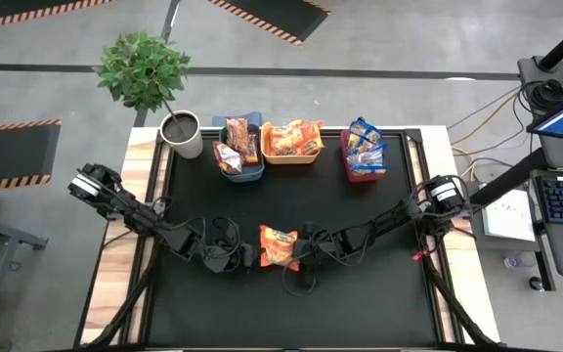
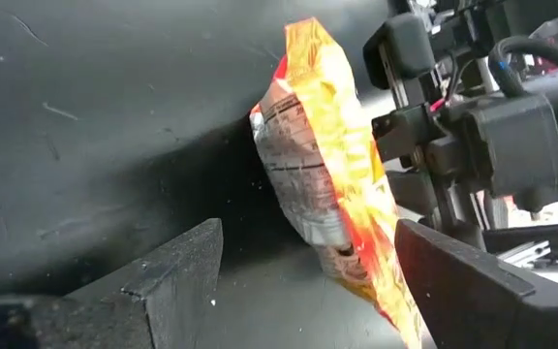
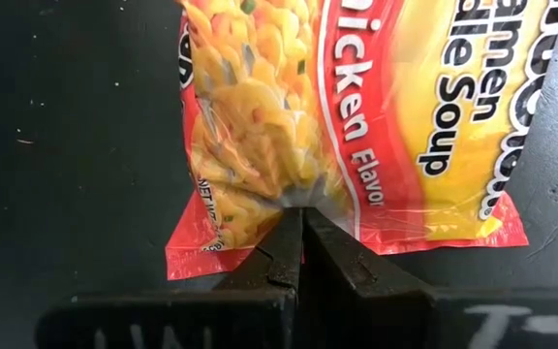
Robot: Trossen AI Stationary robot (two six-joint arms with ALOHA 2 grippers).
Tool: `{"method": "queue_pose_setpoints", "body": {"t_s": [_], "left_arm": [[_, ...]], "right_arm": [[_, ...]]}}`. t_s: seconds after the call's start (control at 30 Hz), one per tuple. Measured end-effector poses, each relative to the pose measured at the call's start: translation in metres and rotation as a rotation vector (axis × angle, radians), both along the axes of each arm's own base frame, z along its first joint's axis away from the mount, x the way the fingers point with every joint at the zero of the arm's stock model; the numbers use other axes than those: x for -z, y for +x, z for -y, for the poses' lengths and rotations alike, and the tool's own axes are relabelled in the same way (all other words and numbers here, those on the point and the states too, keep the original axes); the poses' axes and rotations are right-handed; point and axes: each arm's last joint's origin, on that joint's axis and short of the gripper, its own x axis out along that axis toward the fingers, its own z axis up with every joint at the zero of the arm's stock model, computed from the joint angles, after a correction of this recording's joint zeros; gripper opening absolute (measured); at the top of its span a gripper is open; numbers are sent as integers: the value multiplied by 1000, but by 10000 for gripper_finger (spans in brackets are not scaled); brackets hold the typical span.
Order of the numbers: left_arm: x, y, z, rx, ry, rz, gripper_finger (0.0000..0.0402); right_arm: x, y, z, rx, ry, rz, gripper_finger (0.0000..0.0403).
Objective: Sort Maruchan noodles
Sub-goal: Put the orange noodle pack into the yellow bin
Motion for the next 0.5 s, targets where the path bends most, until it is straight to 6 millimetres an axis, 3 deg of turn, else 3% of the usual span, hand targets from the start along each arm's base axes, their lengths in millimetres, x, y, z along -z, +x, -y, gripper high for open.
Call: {"method": "queue_pose_setpoints", "body": {"t_s": [0.5], "left_arm": [[-11, 7, -2, -115, 60, 98, 290]], "right_arm": [[1, 1, 0, -5, -1, 12, 9]]}}
